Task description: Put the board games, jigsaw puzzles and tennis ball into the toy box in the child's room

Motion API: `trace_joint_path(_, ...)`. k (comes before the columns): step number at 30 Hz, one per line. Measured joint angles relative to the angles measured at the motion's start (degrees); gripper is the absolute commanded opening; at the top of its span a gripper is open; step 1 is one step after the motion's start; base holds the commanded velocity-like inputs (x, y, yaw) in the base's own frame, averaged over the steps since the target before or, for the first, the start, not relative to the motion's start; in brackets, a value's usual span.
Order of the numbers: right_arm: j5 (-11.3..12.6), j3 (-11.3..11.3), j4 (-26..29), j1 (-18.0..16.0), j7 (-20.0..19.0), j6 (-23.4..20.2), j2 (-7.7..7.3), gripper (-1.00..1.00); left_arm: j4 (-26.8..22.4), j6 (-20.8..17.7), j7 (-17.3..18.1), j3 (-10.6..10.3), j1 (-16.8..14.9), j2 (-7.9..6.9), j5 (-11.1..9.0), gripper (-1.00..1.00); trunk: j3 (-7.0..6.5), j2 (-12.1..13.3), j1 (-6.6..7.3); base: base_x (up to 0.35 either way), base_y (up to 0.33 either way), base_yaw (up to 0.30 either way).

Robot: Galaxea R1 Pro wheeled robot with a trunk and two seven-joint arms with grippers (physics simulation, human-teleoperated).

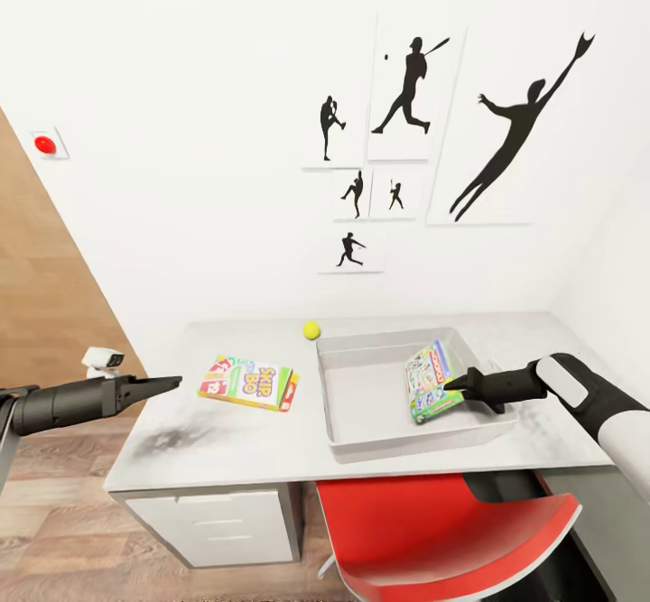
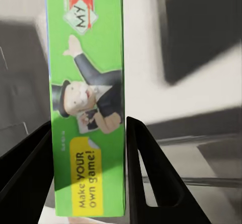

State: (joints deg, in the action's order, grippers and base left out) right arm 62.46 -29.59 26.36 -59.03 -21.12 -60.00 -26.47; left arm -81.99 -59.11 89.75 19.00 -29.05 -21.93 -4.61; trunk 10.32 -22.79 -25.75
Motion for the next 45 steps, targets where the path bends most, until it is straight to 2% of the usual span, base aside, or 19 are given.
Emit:
trace_joint_path(7,0.0,0.0,-0.07,-0.29,0.0,0.0,-0.1,-1.0,-0.36,-0.05,0.0,0.3,-0.44,-0.08,-0.19,1.0,0.66,0.0,0.0,0.0,0.0,0.0)
trace_joint_path(11,0.0,0.0,-0.01,-0.36,0.0,0.0,-0.18,-1.0,-0.56,-0.05,0.0,0.2,-3.42,-0.04,-0.27,1.0,1.03,0.0,0.0,0.0,0.0,0.0)
trace_joint_path(18,0.02,0.07,0.07,-0.38,0.0,0.0,0.01,-1.0,-0.67,-0.13,0.0,-0.04,-11.02,0.05,-0.44,1.0,1.69,0.0,0.0,0.0,0.0,0.0)
trace_joint_path(21,-0.01,0.08,0.03,-0.38,0.0,0.0,0.05,-1.0,-0.69,-0.14,0.0,-1.14,-12.41,0.2,-0.45,1.0,1.94,0.0,0.0,0.0,0.0,0.0)
trace_joint_path(25,0.02,0.09,0.07,-0.38,0.0,0.0,0.01,-1.0,-0.68,-0.14,0.01,-6.07,-12.96,0.29,-0.45,1.0,2.05,-0.01,0.0,0.0,0.0,0.0)
trace_joint_path(29,0.03,0.19,0.13,-0.39,0.0,0.0,-0.18,-1.0,-0.67,-0.14,0.01,-7.99,-13.18,0.51,-0.45,1.0,2.08,-0.01,0.0,0.0,0.0,0.0)
trace_joint_path(34,0.06,0.33,0.0,-0.38,-0.01,0.0,-0.11,-1.0,-0.63,-0.14,0.01,-8.7,-13.26,0.55,-0.45,1.0,2.09,-0.01,0.0,0.0,0.0,0.0)
trace_joint_path(45,-0.14,0.36,0.35,-0.44,0.0,0.0,-0.19,-1.0,-0.62,-0.14,0.01,-8.79,-13.27,0.51,-0.45,1.0,2.09,-0.01,0.0,0.0,0.0,0.0)
